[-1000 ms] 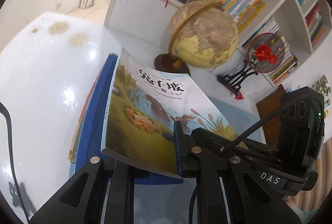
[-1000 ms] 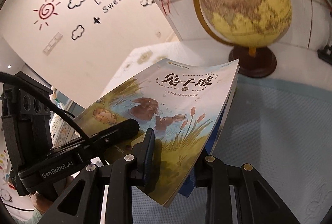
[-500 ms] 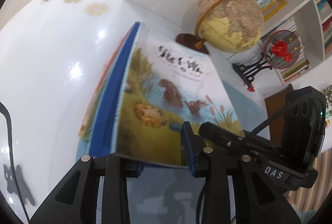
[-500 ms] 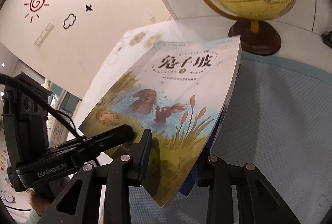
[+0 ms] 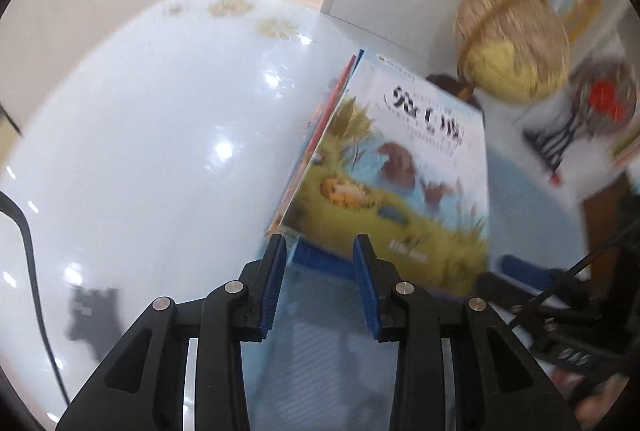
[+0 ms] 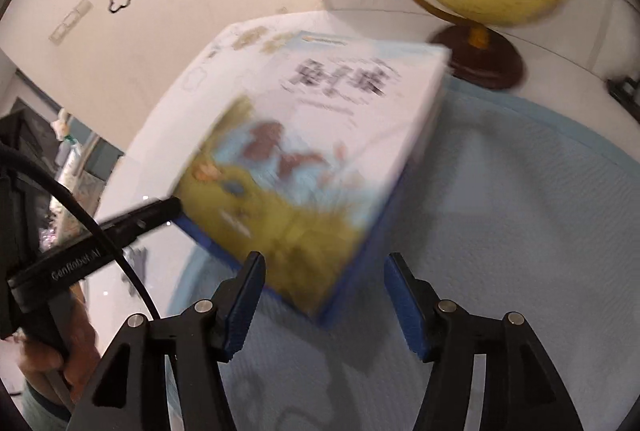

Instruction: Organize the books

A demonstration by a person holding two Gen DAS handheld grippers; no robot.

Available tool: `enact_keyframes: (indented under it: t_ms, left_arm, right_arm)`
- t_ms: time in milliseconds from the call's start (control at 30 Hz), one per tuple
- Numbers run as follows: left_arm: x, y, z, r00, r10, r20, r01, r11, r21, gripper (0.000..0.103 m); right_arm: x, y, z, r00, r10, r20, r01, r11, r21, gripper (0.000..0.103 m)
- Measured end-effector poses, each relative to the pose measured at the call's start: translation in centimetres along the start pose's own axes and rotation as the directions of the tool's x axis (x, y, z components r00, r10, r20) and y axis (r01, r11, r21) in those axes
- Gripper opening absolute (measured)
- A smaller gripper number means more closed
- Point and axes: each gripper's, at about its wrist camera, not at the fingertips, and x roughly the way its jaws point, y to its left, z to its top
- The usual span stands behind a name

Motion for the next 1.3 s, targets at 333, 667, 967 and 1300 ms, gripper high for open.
enact_keyframes:
  t_ms: [333,667,967,1300]
  left_arm:
    - [-5.1,-14.2,-4.7,0.98,-0.196,0.032,0.184,0.955,0.231,0.032]
    - [-8.4,-22.1,-7.0,0.98,-0.194,-0.036,0.197,0.939,0.281,0.032]
    - [-11.2,-23.2,-6.7,0.992,-0.081,0.096,0.048,0.95,0.307,0.032]
    - [-10.7,-20.6,-5.0,0.988,-0.096,0.119,0.04,0.914,0.404,0.032]
  right_arm:
    - [-9.9,-8.1,-7.7,0.947,-0.32,0.038,0.291,0.899,0.326,0.06]
    - [-18.3,-8.6,-10.0,0.892,-0.42,0.167,0.345,0.871,0.35,0.06]
    - [-20.2,-8.2,-9.9,0.875,-0.384,0.296,0.289,0.903,0.32,0.072]
    - [-18.4,-6.1,-8.3,0.867,-0.415,0.275,0.304,0.879,0.367,0.072]
